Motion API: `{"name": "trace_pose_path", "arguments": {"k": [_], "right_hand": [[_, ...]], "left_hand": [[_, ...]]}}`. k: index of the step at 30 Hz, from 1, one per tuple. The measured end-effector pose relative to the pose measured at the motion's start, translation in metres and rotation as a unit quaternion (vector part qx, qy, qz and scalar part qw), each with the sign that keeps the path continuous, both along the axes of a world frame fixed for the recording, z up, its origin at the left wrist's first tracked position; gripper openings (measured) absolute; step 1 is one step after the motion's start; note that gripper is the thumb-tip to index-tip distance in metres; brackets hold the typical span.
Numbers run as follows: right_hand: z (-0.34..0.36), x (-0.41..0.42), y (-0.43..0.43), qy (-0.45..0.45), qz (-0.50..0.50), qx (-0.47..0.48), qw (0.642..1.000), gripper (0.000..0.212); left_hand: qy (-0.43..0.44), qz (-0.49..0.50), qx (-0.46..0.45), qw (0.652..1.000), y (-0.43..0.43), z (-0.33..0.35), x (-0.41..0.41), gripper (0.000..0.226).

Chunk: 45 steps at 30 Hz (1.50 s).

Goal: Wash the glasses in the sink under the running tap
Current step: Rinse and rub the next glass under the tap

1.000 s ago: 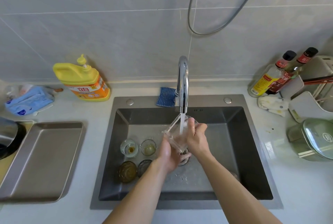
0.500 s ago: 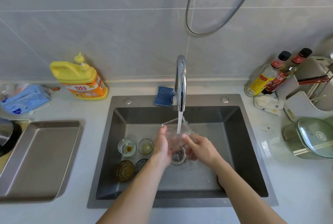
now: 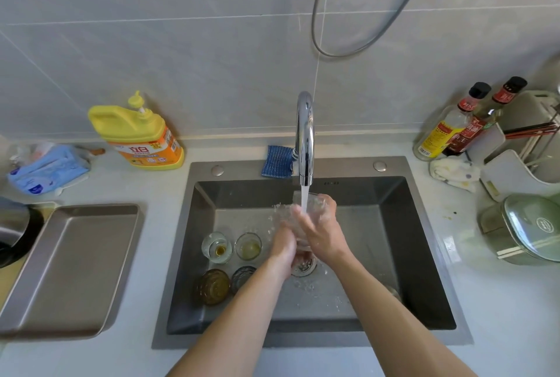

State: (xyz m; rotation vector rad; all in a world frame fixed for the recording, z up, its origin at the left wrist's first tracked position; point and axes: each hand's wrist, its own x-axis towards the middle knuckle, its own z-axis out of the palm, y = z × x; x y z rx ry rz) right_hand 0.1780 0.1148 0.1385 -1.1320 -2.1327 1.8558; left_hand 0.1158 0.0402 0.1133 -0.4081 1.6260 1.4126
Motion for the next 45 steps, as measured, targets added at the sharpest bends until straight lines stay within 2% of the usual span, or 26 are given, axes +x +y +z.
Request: {"name": "trace_pose_path", "arguments": {"k": [1,2,5,7,9,11,13,16,18,19,23,26,30,33,35,37,39,41,43,45], "right_hand": [[0.005,-0.004,0.001,-0.014,0.006,0.021,1.000,0.058],[0.010,-0.006,0.000,-0.026,0.005,0.029,0.999,0.052],[0.014,-0.004,-0.003,-0.054,0.005,0.032,0.998,0.057],[0.012,0.000,-0.008,-0.023,0.005,0.012,1.000,0.066],[0.006,0.005,-0.014,0.014,0.033,0.014,0.999,0.067],[-0.006,0.010,-0.017,0.028,0.056,0.058,0.996,0.063],[-0.010,0.016,-0.014,0.020,0.068,0.088,0.994,0.065],[-0.009,0.024,-0.002,0.028,0.089,0.113,0.989,0.077],[-0.016,0.034,0.003,0.015,0.119,0.199,0.973,0.088],[-0.017,0.039,0.004,0.015,0.129,0.210,0.969,0.092],[-0.012,0.040,-0.003,0.025,0.087,0.035,0.995,0.097],[0.000,0.027,-0.001,-0.018,-0.043,-0.078,0.996,0.091],[0.015,0.010,0.002,-0.096,-0.058,-0.007,0.994,0.065],[0.020,0.002,-0.001,-0.087,-0.080,0.031,0.992,0.047],[0.020,-0.003,-0.003,-0.089,-0.104,0.031,0.990,0.042],[0.016,-0.003,-0.001,-0.088,-0.122,0.000,0.989,0.051],[0.021,-0.001,0.001,-0.051,-0.154,-0.120,0.979,0.045],[0.026,0.001,0.002,0.007,-0.147,-0.229,0.962,0.037],[0.030,0.000,-0.008,0.070,-0.119,-0.240,0.961,0.029],[0.028,-0.004,-0.018,0.108,-0.126,-0.203,0.965,0.030]], "left_hand": [[0.034,-0.019,-0.019,0.999,0.001,-0.011,0.000,0.090],[0.054,-0.048,-0.016,0.997,0.002,-0.012,-0.001,0.094],[0.164,-0.133,0.004,0.978,0.000,0.034,0.001,0.054],[0.181,-0.157,0.016,0.971,0.000,0.038,-0.005,0.041],[0.134,-0.111,0.035,0.984,-0.002,0.031,-0.013,0.035],[0.021,-0.045,0.073,0.996,-0.004,0.027,-0.016,0.051],[-0.065,-0.006,0.112,0.992,-0.005,0.030,-0.013,0.056],[-0.133,0.024,0.123,0.983,-0.003,0.028,-0.009,0.057],[-0.144,-0.001,0.130,0.981,-0.005,0.027,-0.009,0.062],[-0.144,-0.020,0.138,0.980,-0.007,0.027,-0.010,0.064],[-0.127,-0.098,0.151,0.975,-0.017,0.021,-0.014,0.070],[-0.083,-0.121,0.157,0.977,-0.025,0.015,-0.012,0.075],[-0.004,-0.152,0.112,0.982,-0.024,0.014,-0.012,0.083],[0.116,-0.146,0.049,0.981,-0.012,0.008,-0.011,0.065],[0.173,-0.132,0.012,0.976,-0.011,0.013,-0.011,0.073],[0.202,-0.134,0.000,0.970,-0.013,0.014,-0.012,0.070],[0.213,-0.144,0.000,0.966,-0.016,0.015,-0.011,0.066],[0.227,-0.131,0.003,0.965,-0.018,0.016,-0.012,0.074],[0.211,-0.104,0.011,0.972,-0.018,0.016,-0.014,0.088],[0.169,-0.073,0.022,0.983,-0.017,0.022,-0.014,0.079]]}}
